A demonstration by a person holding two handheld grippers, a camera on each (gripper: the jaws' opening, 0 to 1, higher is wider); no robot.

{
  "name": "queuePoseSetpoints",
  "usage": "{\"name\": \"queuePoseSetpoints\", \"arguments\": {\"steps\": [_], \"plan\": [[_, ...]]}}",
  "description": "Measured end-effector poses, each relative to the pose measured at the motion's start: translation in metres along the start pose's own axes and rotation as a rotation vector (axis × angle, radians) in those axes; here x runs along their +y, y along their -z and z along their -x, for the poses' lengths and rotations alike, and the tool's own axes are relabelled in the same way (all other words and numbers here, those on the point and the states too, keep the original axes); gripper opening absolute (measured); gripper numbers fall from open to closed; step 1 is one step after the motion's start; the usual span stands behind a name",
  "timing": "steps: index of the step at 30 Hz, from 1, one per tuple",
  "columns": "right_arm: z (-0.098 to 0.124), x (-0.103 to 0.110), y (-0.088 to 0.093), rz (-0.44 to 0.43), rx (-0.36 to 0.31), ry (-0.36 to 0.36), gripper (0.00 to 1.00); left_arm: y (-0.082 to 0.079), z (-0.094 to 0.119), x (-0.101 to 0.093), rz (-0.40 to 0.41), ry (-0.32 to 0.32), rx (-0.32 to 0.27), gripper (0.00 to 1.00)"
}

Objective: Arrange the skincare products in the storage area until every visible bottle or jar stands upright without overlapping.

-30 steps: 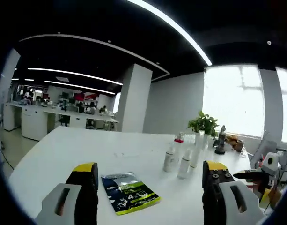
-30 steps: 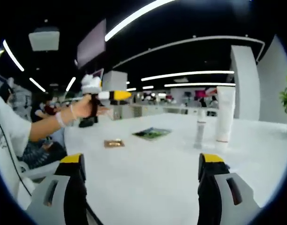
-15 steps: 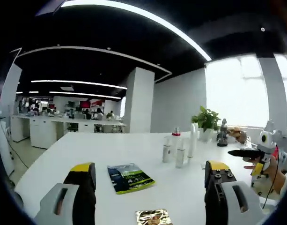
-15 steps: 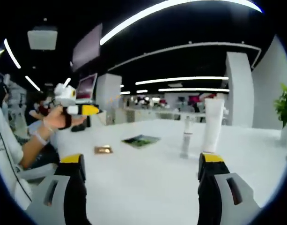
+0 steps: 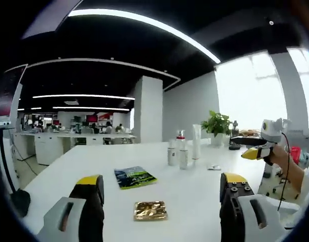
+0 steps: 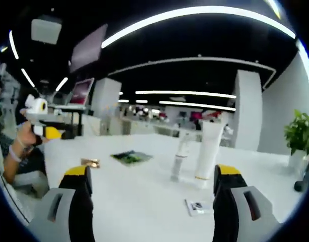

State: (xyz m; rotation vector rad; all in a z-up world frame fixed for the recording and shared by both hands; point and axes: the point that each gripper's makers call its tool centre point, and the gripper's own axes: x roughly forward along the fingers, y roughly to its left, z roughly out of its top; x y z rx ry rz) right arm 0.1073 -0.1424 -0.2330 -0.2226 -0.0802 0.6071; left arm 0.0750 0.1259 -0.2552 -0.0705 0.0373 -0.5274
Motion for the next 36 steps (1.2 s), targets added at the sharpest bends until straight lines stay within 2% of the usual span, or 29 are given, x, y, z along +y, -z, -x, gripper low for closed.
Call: {"name": "queuePoseSetpoints", "arguments": {"steps": [3,4,5,7,9,11,13,14,15,16,17,19,20,22,23,27,33,34,36], "plan": [[-0.003,-0.011,-0.004,-0.004,-0.034,0.012,1.0,-0.002,0.007,-0.002,-0.005,-0.005,-0.02,1.0],[-0.005,-0.011,-0.011,-0.014,-0.076,-0.015,1.0,-0.003,0.008,-0.003,-0.004,-0.005,-0.024,1.0],[-0.005,-0.018,-0.021,-0.058,-0.142,-0.012,1.0,-0.003,0.011,-0.005,-0.003,-0.002,-0.027,0.99],[-0.005,-0.023,-0.026,-0.072,-0.166,-0.006,1.0,0.0,0.014,-0.006,0.003,-0.002,-0.02,0.99],[-0.008,-0.039,-0.03,-0.036,-0.169,-0.009,1.0,0.007,0.019,-0.004,0.013,-0.018,-0.006,0.99],[-0.013,-0.047,-0.024,-0.006,-0.118,-0.029,1.0,0.012,0.023,-0.001,0.016,-0.04,0.003,0.98],[-0.018,-0.052,-0.016,-0.005,-0.06,-0.049,1.0,0.023,0.027,0.006,0.028,-0.094,0.024,0.95],[-0.022,-0.055,-0.011,0.004,-0.023,-0.065,0.99,0.03,0.029,0.01,0.001,-0.121,0.047,0.95],[-0.024,-0.06,-0.008,0.004,-0.004,-0.058,0.97,0.034,0.028,0.011,-0.033,-0.119,0.083,0.95],[-0.028,-0.067,-0.005,0.001,0.014,-0.052,0.95,0.031,0.026,0.013,-0.019,-0.137,0.068,0.95],[-0.03,-0.069,0.002,-0.022,0.063,-0.068,0.93,0.026,0.025,0.012,-0.022,-0.136,0.04,0.96],[-0.034,-0.075,0.015,-0.061,0.147,-0.082,0.94,0.026,0.024,0.0,-0.019,-0.068,0.055,0.97],[-0.035,-0.077,0.018,-0.067,0.168,-0.085,0.96,0.026,0.025,-0.001,-0.016,-0.06,0.056,0.97],[-0.041,-0.079,0.029,-0.108,0.236,-0.124,1.0,0.022,0.027,-0.001,-0.014,-0.069,0.044,0.97],[-0.042,-0.079,0.04,-0.136,0.311,-0.153,1.0,0.021,0.027,-0.002,-0.013,-0.069,0.044,0.97],[-0.047,-0.085,0.069,-0.155,0.503,-0.178,1.0,0.025,0.024,-0.008,-0.017,-0.057,0.067,0.97],[-0.052,-0.089,0.085,-0.268,0.672,-0.181,1.0,0.031,0.02,-0.011,-0.007,-0.042,0.091,0.96],[-0.051,-0.09,0.087,-0.27,0.681,-0.18,1.0,0.031,0.019,-0.011,-0.007,-0.041,0.091,0.96],[-0.05,-0.096,0.094,-0.29,0.745,-0.15,0.98,0.032,0.018,-0.012,-0.01,-0.036,0.095,0.95]]}}
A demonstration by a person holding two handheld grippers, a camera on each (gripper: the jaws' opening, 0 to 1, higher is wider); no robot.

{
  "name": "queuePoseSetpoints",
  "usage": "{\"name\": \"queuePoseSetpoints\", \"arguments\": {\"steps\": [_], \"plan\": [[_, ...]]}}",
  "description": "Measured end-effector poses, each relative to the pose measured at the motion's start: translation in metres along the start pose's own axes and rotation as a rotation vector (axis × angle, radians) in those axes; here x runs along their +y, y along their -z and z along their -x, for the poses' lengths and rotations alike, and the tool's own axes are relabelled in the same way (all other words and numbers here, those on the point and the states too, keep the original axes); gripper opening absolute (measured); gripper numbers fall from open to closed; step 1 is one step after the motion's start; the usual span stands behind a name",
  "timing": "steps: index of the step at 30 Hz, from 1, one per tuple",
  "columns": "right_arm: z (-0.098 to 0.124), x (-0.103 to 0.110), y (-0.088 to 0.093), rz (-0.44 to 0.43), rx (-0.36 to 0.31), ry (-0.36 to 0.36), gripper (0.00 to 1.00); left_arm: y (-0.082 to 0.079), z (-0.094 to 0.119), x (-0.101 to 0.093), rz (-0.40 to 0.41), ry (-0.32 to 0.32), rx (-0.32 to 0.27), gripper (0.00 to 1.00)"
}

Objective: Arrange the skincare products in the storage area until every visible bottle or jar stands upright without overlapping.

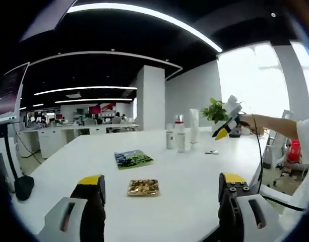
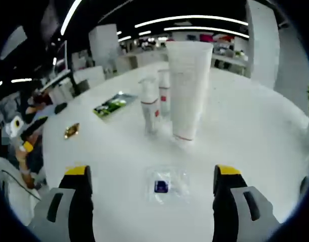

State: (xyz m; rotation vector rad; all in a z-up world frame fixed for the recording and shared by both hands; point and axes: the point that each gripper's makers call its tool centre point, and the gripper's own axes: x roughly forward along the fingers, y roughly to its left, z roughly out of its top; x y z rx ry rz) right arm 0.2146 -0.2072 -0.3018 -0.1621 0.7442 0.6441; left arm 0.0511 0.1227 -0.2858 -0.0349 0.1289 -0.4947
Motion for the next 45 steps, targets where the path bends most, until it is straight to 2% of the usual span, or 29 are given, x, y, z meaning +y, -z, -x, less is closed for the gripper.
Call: {"name": "queuePoseSetpoints", "arguments": {"steps": [3,4,7,11,13,17,18,24,26,29,33,38,40,45], "plan": [[-0.004,0.002,0.012,-0.009,0.087,0.018,0.95,0.005,-0.003,0.001,-0.004,-0.007,0.013,0.95],[-0.004,0.011,0.022,-0.008,0.127,0.024,0.94,0.007,-0.004,0.003,-0.008,-0.013,0.024,0.95],[-0.008,0.016,0.036,-0.048,0.24,0.027,0.9,0.009,-0.005,0.003,-0.01,-0.014,0.034,0.95],[-0.011,0.028,0.052,-0.038,0.331,0.053,0.86,0.01,-0.005,0.002,-0.004,-0.009,0.032,0.95],[-0.011,0.031,0.06,-0.038,0.372,0.075,0.81,0.011,-0.005,0.0,-0.005,-0.003,0.034,0.94],[-0.011,0.043,0.068,-0.028,0.398,0.075,0.76,0.011,-0.006,-0.001,-0.001,0.008,0.036,0.94],[-0.015,0.033,0.063,-0.03,0.412,0.07,0.74,0.01,-0.006,-0.001,-0.002,0.008,0.03,0.95],[-0.012,0.037,0.074,-0.031,0.451,0.088,0.64,0.003,-0.003,-0.003,0.027,0.018,-0.015,0.97],[-0.007,0.043,0.085,-0.021,0.486,0.104,0.6,0.003,-0.004,-0.002,0.029,0.018,-0.02,0.98],[-0.002,0.047,0.091,0.039,0.49,0.144,0.56,0.007,-0.005,-0.002,0.029,0.019,-0.006,0.98],[0.006,0.065,0.097,0.027,0.483,0.128,0.49,0.009,-0.006,-0.003,0.027,0.022,0.001,0.97],[0.008,0.065,0.098,0.019,0.487,0.134,0.38,0.011,-0.006,-0.005,0.025,0.031,0.007,0.96],[0.009,0.067,0.099,0.02,0.479,0.135,0.38,0.01,-0.007,-0.009,0.048,0.057,-0.002,0.95],[0.013,0.07,0.1,0.035,0.461,0.145,0.37,0.011,-0.007,-0.012,0.05,0.062,-0.005,0.94]]}}
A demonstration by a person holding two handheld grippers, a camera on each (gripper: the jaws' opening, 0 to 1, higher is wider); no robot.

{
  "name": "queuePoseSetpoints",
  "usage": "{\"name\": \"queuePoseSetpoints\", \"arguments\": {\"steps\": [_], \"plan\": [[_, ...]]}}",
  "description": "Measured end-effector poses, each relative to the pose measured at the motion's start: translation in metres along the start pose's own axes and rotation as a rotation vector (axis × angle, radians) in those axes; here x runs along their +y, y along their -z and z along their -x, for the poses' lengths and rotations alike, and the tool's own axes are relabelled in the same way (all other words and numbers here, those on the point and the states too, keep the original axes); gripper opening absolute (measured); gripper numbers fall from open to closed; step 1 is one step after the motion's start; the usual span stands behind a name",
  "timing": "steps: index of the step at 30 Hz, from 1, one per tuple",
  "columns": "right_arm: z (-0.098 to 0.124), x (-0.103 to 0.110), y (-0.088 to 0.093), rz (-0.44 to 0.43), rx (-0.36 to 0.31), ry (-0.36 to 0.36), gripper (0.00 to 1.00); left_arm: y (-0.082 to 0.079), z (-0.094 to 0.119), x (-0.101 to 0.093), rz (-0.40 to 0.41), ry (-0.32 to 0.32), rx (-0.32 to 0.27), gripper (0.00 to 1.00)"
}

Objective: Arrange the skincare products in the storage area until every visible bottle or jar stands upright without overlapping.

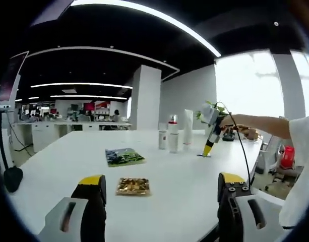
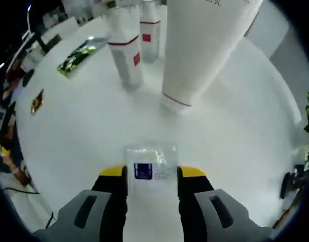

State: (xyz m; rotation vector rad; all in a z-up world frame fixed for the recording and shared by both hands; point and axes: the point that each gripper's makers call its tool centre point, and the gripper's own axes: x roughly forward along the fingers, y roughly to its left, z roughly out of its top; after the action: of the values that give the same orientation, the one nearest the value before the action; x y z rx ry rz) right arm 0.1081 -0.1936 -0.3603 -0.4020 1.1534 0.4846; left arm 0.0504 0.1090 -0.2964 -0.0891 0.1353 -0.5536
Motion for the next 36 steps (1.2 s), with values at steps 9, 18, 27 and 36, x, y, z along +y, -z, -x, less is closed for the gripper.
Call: {"name": "queuePoseSetpoints", "arguments": {"steps": [9,18,27,36], "plan": [[0.0,0.001,-0.019,0.052,-0.116,0.004,0.37,0.001,0.0,0.001,-0.005,-0.012,0.004,0.94],[0.007,-0.046,-0.103,0.118,-0.315,0.021,0.37,0.002,-0.002,0.001,-0.01,-0.013,0.008,0.93],[0.025,-0.03,-0.131,0.116,-0.591,-0.003,0.37,0.0,-0.004,-0.002,-0.011,-0.009,0.005,0.93],[0.05,-0.011,-0.137,0.032,-0.873,-0.04,0.37,0.007,-0.009,-0.002,0.0,-0.005,0.024,0.92]]}}
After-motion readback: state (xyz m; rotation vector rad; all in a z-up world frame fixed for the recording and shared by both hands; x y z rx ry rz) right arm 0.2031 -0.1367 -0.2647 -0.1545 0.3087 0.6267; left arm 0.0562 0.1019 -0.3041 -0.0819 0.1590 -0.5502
